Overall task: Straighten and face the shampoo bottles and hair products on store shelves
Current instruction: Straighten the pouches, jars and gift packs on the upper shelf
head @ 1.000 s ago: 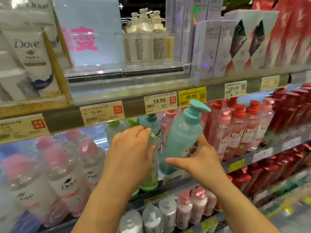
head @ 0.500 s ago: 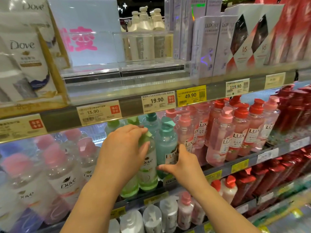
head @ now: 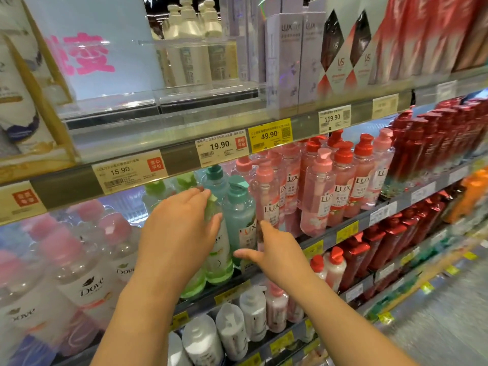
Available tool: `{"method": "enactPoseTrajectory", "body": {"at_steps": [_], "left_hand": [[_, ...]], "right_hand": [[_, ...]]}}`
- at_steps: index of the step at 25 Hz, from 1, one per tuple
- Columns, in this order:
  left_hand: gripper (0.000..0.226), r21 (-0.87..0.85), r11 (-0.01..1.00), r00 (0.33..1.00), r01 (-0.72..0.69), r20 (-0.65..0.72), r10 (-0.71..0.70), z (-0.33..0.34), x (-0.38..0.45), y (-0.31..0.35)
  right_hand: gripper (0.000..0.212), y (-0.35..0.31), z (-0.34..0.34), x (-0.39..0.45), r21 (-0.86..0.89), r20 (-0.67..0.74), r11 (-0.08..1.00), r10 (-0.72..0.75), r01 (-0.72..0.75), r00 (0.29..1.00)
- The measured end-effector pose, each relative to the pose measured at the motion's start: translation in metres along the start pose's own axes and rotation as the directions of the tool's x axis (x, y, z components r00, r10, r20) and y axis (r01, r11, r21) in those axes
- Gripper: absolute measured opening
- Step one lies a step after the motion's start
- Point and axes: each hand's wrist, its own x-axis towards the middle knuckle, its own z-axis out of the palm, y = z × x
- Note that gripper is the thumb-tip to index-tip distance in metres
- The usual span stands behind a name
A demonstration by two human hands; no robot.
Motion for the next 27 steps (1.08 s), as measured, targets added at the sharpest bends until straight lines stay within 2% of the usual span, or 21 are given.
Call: {"method": "enactPoseTrajectory", "body": {"at_steps": [2,5,7,12,15,19,23,25,27], "left_hand": [[0.051,-0.014,0.999,0.999,-0.030,-0.033,0.029,0.003,-0.010,0.005],[0.043,-0.139,0.984,0.974,-0.110,-0.212,0.079,0.014,-0.027,0.021],[0.037,-0.227,0.959,0.957,-0.169,-0.270,0.105,0.020,-0.036,0.040],[0.037,-0.294,0.944,0.987,-0.148,-0.102,0.124,0.038,-0.039,0.080],[0.044,-0.314,0.948,0.999,-0.049,-0.011,0.048,0.058,-0.022,0.103],[0.063,-0.378,0.912,0.988,0.157,0.067,-0.142,0.104,0.013,0.145],[0.085,-0.372,0.852,0.929,0.369,0.146,-0.339,0.151,0.050,0.181],[0.080,-0.380,0.803,0.888,0.459,0.170,-0.427,0.167,0.064,0.196],[0.067,-0.377,0.765,0.850,0.523,0.163,-0.501,0.176,0.074,0.206]], "right_hand": [[0.070,0.008,-0.006,-0.018,0.029,-0.041,1.000,-0.003,0.004,0.999],[0.055,0.030,-0.016,-0.047,0.082,-0.106,0.997,0.014,-0.005,0.994],[0.044,0.048,-0.030,-0.060,0.095,-0.132,0.995,0.043,-0.031,0.990],[0.032,0.085,-0.082,-0.040,0.219,-0.265,0.975,0.100,-0.041,0.959],[0.028,0.099,-0.104,-0.010,0.310,-0.321,0.949,0.053,0.052,0.946],[0.027,0.124,-0.132,0.026,0.440,-0.172,0.890,-0.042,0.116,0.984],[0.018,0.164,-0.161,0.048,0.518,-0.096,0.838,-0.141,0.170,0.985],[0.015,0.185,-0.179,0.059,0.535,-0.118,0.826,-0.135,0.178,0.984],[0.016,0.205,-0.198,0.067,0.548,-0.202,0.815,-0.089,0.188,0.975]]}}
